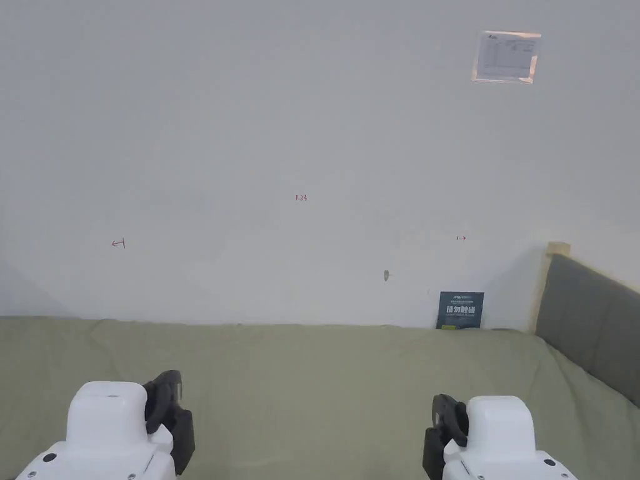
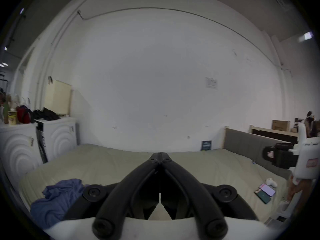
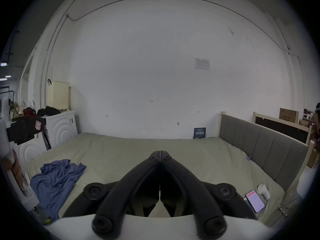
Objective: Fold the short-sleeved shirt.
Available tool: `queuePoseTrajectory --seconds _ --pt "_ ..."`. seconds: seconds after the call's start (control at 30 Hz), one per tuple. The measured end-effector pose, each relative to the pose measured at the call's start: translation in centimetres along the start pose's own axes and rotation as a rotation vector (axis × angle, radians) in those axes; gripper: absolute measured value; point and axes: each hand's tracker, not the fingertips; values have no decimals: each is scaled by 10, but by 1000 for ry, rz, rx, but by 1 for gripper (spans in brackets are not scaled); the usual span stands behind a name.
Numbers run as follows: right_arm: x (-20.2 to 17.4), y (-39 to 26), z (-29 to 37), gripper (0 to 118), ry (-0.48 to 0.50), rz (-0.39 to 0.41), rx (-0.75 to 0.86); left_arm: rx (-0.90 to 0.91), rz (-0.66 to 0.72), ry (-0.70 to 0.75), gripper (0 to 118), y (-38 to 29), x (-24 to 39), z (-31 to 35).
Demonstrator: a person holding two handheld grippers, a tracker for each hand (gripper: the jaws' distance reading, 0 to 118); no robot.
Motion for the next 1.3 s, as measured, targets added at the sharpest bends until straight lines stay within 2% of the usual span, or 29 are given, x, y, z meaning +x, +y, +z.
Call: queuePoseTrajectory --seconds 0.03,0.13,0.27,0.3,0.37,0.43,0.53,0.57,0.7,0.77,0.87,0.97,1.1,1.27,1.3 --pt "1 -1 -1 0 47 -9 -17 -6 3 12 0 1 1 0" --pt "1 -1 -2 0 38 -17 -18 4 -42 42 0 -4 9 0" --pt "-4 -2 -4 0 38 -5 -42 -7 -25 27 0 -5 7 1" --pt "-3 -5 -4 0 74 -30 -13 -4 -29 38 0 -5 5 2" --pt "-8 -4 -6 0 89 -16 -14 0 -35 69 0 -2 -6 8" --pt "-35 2 -7 0 195 -42 18 6 -56 123 0 1 -25 23" --pt "-79 5 -5 0 312 -24 26 14 -93 248 0 4 -59 53" --pt "-99 4 -6 0 342 8 -16 12 -103 283 0 5 -71 64" --pt "-148 -1 -3 0 485 -17 -32 -11 -104 407 0 4 -116 103" --pt "-164 -6 -3 0 521 -8 -49 -68 -65 429 0 0 -137 111" --pt "-179 -20 -4 0 569 10 -87 -260 25 467 0 -12 -179 98" --pt "-189 -36 -13 0 589 36 -123 -522 97 446 0 -43 -232 60" --pt "-197 -57 -37 0 595 56 -190 -845 185 405 0 -116 -287 4" --pt "-205 -80 -74 0 561 85 -261 -922 235 381 0 -178 -318 -49" --pt "-206 -84 -81 0 558 86 -273 -929 219 372 4 -182 -320 -57"
